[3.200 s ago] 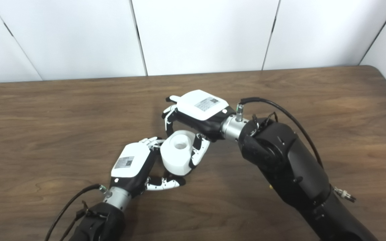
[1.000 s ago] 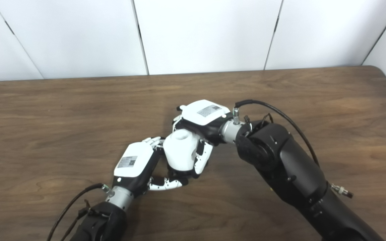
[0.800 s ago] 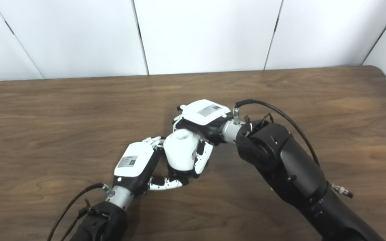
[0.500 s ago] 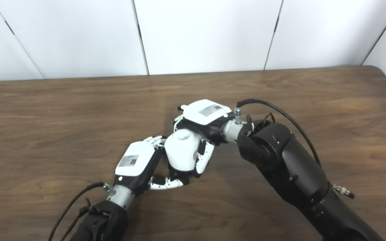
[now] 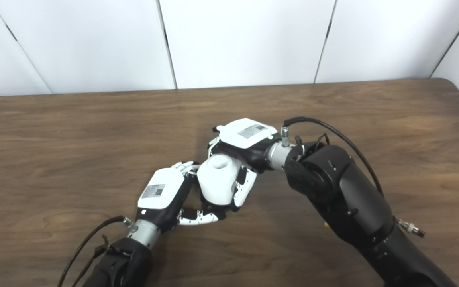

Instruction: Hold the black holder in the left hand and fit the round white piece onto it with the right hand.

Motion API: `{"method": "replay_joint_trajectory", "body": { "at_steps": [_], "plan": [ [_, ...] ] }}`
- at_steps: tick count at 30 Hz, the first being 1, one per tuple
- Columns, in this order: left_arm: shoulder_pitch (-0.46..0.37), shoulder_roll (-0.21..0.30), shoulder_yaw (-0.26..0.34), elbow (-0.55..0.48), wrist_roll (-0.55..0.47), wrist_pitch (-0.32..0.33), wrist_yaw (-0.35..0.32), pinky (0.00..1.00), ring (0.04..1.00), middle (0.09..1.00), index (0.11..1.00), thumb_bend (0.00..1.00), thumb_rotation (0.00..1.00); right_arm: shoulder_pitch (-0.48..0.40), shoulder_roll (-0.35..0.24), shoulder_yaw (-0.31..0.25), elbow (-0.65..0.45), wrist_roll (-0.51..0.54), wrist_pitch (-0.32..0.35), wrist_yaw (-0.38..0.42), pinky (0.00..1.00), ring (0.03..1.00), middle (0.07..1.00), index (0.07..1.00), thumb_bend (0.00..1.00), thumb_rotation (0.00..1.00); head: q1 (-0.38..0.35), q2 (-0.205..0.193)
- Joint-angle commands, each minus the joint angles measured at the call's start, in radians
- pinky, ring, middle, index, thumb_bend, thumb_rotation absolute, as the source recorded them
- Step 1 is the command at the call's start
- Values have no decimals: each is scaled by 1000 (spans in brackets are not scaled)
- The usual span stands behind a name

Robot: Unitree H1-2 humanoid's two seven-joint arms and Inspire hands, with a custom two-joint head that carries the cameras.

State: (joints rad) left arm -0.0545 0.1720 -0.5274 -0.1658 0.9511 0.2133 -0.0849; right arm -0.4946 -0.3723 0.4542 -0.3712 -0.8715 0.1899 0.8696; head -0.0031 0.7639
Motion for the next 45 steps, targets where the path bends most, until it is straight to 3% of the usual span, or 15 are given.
{"method": "replay_joint_trajectory", "body": {
  "at_steps": [1, 23, 41, 45],
  "plan": [
    [32, 10, -35, 93, 10, 18, -80, 884, 881, 808, 490, 518, 57, -39, -13, -21, -28, 4, -13, -8, 956, 1000, 873, 658, 1000, 326, 7, -3],
    [29, 19, -40, 112, 5, 14, -72, 886, 880, 810, 490, 518, 58, -56, -2, -46, -34, 12, -10, -11, 951, 1000, 849, 661, 1000, 321, 20, -29],
    [6, 21, -41, 153, -1, -2, -58, 882, 875, 803, 490, 518, 59, -107, -17, -65, -41, 40, -14, 14, 951, 978, 776, 633, 1000, 360, 10, -20],
    [5, 21, -40, 157, -2, -2, -54, 881, 875, 802, 490, 519, 58, -120, -18, -71, -55, 41, 3, 36, 953, 984, 806, 660, 1000, 367, 8, -21]
  ]
}}
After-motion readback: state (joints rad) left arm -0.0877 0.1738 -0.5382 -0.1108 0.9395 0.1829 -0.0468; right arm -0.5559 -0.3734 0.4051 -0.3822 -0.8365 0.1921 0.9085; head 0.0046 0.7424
